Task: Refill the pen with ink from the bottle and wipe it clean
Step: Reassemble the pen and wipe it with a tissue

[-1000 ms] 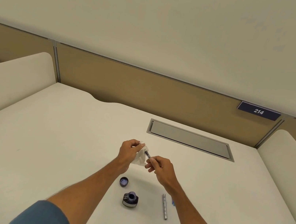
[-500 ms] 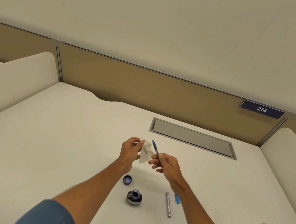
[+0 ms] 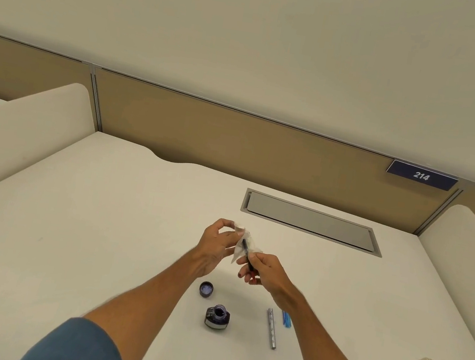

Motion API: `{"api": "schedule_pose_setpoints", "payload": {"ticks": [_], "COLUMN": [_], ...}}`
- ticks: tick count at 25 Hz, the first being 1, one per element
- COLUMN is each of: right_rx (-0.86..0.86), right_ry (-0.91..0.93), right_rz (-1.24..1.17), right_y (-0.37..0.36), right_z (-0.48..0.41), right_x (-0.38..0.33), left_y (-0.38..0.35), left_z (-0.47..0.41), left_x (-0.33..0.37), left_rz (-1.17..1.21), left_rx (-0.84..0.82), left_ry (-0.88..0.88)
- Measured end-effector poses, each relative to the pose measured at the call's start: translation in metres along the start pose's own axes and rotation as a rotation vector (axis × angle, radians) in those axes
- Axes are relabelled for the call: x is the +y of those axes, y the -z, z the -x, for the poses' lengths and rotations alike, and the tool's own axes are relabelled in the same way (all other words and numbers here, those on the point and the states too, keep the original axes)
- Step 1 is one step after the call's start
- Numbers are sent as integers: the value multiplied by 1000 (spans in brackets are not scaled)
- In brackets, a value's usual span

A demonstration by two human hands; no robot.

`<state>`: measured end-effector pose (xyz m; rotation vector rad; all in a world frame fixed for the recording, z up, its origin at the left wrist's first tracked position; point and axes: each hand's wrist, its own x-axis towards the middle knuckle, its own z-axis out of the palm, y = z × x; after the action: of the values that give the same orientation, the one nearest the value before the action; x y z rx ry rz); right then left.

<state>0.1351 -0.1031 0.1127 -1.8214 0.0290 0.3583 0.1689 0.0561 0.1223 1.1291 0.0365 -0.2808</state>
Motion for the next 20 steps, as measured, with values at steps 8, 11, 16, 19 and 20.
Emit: {"api": "schedule_pose_setpoints", "payload": {"ticks": [8,11,16,19,20], "right_rx": [112,103,96,277,351], "right_ry": [76,71,70,72,74], "right_rz": [35,44,88,146,166], "right_y": [0,1,2,9,12], "right_z": [-4,-4,0,2,2], "right_x": [8,10,11,14,17], "left_y": [-3,-6,-12,-14,-15], "left_z": [1,0,-1,-1,-2], "left_x": [-3,-3,-3,-5,-7], "left_rz": [-115,-150,-204,-251,-268], "left_rx": [133,123,137,156,158], "left_ry": [-95,-122,-118,-110,-104]}}
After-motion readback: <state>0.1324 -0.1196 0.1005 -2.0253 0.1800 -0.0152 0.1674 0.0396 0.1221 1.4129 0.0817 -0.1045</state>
